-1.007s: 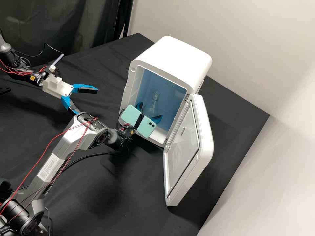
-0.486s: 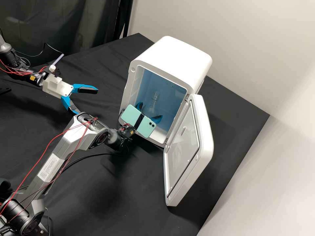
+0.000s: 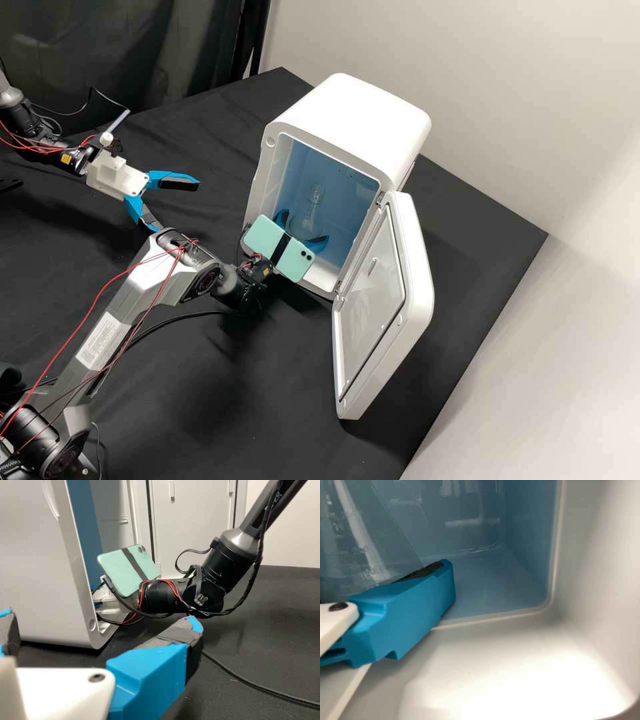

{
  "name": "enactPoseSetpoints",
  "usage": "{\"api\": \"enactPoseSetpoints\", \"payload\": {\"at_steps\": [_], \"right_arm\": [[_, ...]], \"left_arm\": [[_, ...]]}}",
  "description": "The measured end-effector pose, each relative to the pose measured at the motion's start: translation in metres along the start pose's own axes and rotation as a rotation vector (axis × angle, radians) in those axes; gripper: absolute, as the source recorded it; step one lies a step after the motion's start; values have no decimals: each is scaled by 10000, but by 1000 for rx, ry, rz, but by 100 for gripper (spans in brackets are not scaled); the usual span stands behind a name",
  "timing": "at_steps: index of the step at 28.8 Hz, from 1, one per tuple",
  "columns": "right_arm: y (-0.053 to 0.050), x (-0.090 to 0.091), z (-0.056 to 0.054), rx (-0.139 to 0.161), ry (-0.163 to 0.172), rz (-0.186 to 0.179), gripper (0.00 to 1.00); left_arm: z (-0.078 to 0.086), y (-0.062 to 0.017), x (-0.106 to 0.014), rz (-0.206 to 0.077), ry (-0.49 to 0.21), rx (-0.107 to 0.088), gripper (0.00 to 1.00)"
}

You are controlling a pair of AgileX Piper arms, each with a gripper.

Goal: Place the flask in the incubator

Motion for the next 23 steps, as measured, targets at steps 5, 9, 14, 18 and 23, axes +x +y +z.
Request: {"api": "enactPoseSetpoints", "payload": {"at_steps": [5, 9, 14, 18, 23], "right_arm": [[-14, -63, 6, -6, 0, -3, 100], [-22, -135, 3, -6, 5, -3, 100], [-21, -226, 20, -4, 4, -10, 100], [-4, -269, 24, -10, 9, -12, 100], [-34, -348, 40, -7, 17, -10, 100]], "left_arm": [[0, 0, 0, 0, 0, 0, 100], [0, 0, 0, 0, 0, 0, 100], [0, 0, 0, 0, 0, 0, 100], [0, 0, 0, 0, 0, 0, 100], [0, 0, 0, 0, 0, 0, 100]]}}
